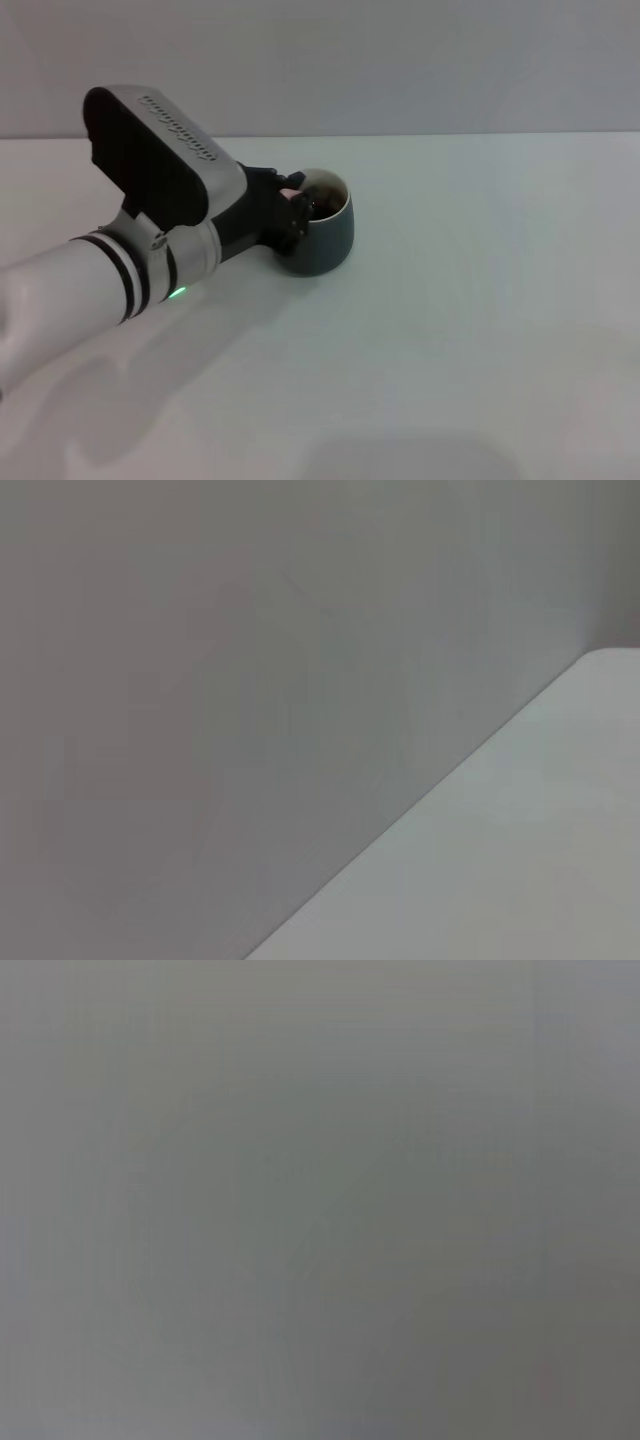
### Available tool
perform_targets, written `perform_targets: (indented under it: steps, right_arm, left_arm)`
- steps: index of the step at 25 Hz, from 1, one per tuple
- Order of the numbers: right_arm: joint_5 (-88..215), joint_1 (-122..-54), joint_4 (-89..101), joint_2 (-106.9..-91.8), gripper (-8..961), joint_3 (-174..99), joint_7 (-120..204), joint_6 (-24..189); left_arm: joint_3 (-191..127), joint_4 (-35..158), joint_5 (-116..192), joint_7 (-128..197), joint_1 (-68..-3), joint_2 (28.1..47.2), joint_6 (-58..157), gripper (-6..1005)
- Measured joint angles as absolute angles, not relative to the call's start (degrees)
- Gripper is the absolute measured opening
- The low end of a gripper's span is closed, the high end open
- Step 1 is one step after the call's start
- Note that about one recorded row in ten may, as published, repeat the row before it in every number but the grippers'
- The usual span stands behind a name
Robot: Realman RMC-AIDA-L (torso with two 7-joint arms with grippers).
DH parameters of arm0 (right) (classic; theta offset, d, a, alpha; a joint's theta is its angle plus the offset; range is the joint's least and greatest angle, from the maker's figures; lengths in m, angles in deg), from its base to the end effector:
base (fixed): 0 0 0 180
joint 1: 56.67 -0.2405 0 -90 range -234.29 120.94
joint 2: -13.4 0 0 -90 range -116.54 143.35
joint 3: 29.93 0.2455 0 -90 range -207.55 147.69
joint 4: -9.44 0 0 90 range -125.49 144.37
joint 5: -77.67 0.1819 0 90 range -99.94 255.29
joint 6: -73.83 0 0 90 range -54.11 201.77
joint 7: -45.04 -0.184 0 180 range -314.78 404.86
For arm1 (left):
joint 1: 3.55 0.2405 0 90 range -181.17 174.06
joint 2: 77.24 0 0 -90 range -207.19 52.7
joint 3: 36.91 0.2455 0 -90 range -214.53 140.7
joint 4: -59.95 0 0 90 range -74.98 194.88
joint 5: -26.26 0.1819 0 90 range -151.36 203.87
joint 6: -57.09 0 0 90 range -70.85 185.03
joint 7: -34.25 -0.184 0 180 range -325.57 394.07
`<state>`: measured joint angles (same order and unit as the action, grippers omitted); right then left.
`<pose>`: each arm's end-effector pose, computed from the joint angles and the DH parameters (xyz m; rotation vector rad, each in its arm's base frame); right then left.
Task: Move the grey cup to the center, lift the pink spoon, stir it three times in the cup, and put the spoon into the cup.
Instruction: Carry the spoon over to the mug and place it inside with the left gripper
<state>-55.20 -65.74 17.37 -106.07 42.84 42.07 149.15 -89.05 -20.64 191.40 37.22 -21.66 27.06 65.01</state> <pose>0.4011 0.2497 0.0860 -1.0828 0.6119 0.4632 -0.1649 0.3448 -0.0571 -2.2983 -0.2941 -0.2703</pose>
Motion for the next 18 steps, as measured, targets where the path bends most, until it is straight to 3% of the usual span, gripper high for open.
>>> perform_targets:
  steps: [18]
  right_arm:
    - [-55.5, -65.8, 17.3, -105.95, -2, 42.5, 42.0, 149.1]
  left_arm:
    - [-90.3, -25.4, 190.9, 31.2, -18.4, 28.02, 73.0, 171]
